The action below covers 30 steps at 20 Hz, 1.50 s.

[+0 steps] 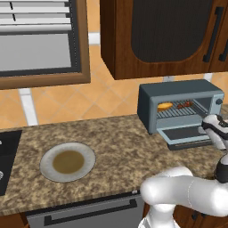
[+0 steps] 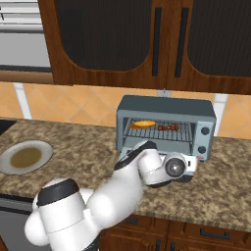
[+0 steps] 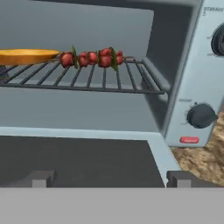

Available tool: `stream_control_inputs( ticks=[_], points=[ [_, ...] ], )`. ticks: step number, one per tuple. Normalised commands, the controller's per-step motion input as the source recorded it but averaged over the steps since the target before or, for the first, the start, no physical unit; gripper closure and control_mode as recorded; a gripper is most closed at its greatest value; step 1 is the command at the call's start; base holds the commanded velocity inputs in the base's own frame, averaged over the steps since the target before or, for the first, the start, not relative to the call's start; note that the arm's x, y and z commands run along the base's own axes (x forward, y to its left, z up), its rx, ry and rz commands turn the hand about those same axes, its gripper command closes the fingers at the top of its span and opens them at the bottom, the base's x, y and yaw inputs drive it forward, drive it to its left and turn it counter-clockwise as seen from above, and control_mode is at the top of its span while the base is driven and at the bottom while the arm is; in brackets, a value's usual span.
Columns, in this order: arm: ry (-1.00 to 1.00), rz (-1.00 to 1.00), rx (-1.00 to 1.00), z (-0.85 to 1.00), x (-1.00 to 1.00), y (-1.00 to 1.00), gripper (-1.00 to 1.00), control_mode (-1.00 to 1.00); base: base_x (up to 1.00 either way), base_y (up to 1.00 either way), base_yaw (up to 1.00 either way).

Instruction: Pick up the kebab skewer and baguette bread, and place them inside the toaster oven. Close the toaster oven door and start by setting the timer.

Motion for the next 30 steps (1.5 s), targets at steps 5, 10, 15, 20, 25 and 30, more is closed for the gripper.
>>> stream_control_inputs(
  ticks=[5, 10, 15, 20, 25, 30],
  points=[
    [0.05, 0.01, 0.00, -0.03, -0.85, -0.17, -1.00, -1.00, 0.00, 0.00, 0.00],
    [0.04, 0.02, 0.00, -0.23, -0.76, -0.04, -1.00, -1.00, 0.00, 0.00, 0.00],
    [0.03, 0.02, 0.00, -0.28, -0.52, 0.24, -1.00, -1.00, 0.00, 0.00, 0.00],
    [0.02, 0.05, 0.00, -0.23, -0.12, 0.36, -1.00, -1.00, 0.00, 0.00, 0.00],
    [0.00, 0.05, 0.00, -0.06, 0.03, 0.34, -1.00, -1.00, 0.00, 0.00, 0.00],
    [0.00, 0.05, 0.00, -0.02, 0.14, 0.26, -1.00, -1.00, 0.00, 0.00, 0.00]
  ],
)
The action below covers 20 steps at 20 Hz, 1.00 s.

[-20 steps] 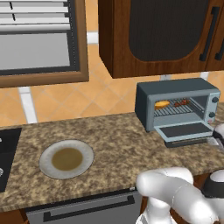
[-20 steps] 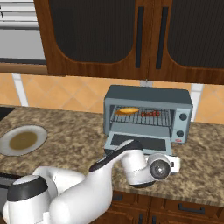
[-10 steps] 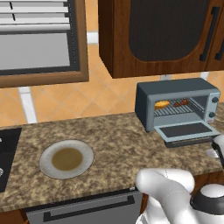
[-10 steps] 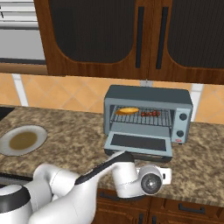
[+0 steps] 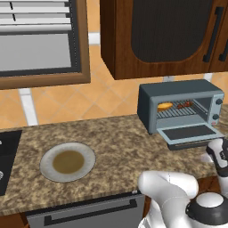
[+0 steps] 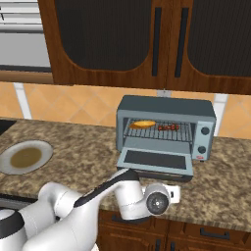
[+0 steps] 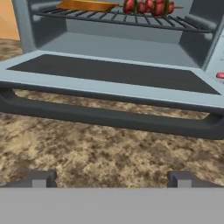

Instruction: Pick up the kebab skewer and baguette bread, and place them inside the toaster oven. Close the toaster oven door and start by setting the timer.

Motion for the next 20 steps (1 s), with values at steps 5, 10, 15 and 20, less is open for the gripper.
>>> stream_control_inputs(
  ticks=[5, 10, 15, 20],
  points=[
    [0.00, 0.01, 0.07, 0.00, 0.16, -0.07, -1.00, -1.00, 0.00, 0.00, 0.00],
    [0.00, 0.00, 0.12, -0.02, 0.09, -0.18, -1.00, -1.00, 0.00, 0.00, 0.00],
    [0.00, 0.00, 0.05, -0.12, 0.17, -0.05, -1.00, -1.00, 0.00, 0.00, 0.00],
    [0.00, 0.00, 0.00, -0.12, 0.24, 0.00, -1.00, -1.00, 0.00, 0.00, 0.00]
  ],
)
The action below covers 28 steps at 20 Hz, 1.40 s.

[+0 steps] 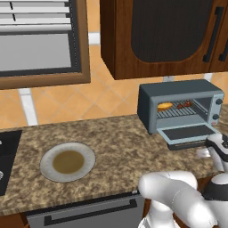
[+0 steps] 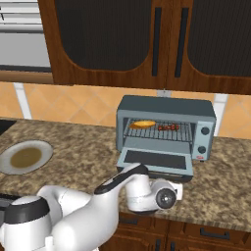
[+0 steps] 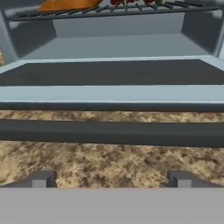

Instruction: Pick up the kebab skewer and baguette bread, and place them inside the toaster oven. Close the toaster oven door and start by setting the timer.

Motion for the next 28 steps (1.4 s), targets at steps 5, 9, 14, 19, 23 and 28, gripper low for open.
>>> stream_control_inputs(
  ticks=[5, 9, 14, 19, 23, 28],
  points=[
    [0.00, -0.06, -0.01, -0.06, 0.05, 0.00, -1.00, -1.00, 0.00, 0.00, 0.00],
    [0.00, -0.09, -0.02, -0.15, 0.00, -0.03, -1.00, -1.00, 0.00, 0.00, 0.00],
    [0.00, -0.02, -0.09, -0.16, 0.03, 0.00, -1.00, -1.00, 0.00, 0.00, 0.00],
    [0.00, 0.00, -0.09, -0.19, 0.17, 0.01, -1.00, -1.00, 0.00, 0.00, 0.00],
    [0.01, 0.03, -0.02, -0.19, 0.33, 0.01, -1.00, -1.00, 0.00, 0.00, 0.00],
    [0.01, 0.06, 0.00, -0.23, 0.33, 0.00, -1.00, -1.00, 0.00, 0.00, 0.00]
  ],
)
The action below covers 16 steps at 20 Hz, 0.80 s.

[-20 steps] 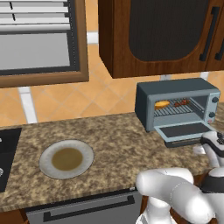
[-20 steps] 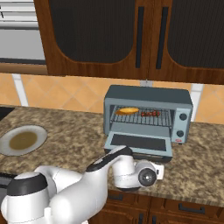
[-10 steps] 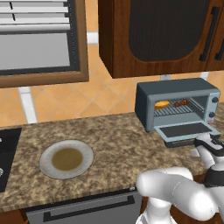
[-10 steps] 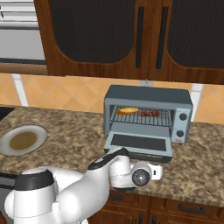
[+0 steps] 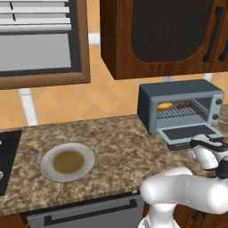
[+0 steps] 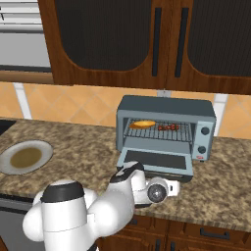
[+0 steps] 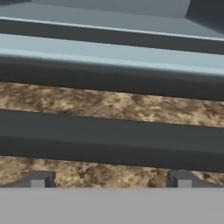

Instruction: Pick up the kebab skewer and baguette bread, and place them inside the toaster oven. Close the toaster oven door and start by setting the timer.

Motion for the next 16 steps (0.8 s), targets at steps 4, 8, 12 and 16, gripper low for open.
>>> stream_control_inputs(
  ticks=[4, 8, 12, 16],
  points=[
    [0.00, 0.05, 0.00, -0.16, 0.31, 0.00, -1.00, -1.00, 0.00, 0.00, 0.00],
    [0.00, 0.01, 0.00, -0.04, 0.27, 0.00, -1.00, -1.00, 0.00, 0.00, 0.00],
    [0.00, 0.00, 0.00, 0.04, 0.23, 0.00, -1.00, -1.00, 0.00, 0.00, 0.00],
    [0.00, 0.00, 0.00, 0.26, 0.16, 0.00, -1.00, -1.00, 0.00, 0.00, 0.00]
  ],
)
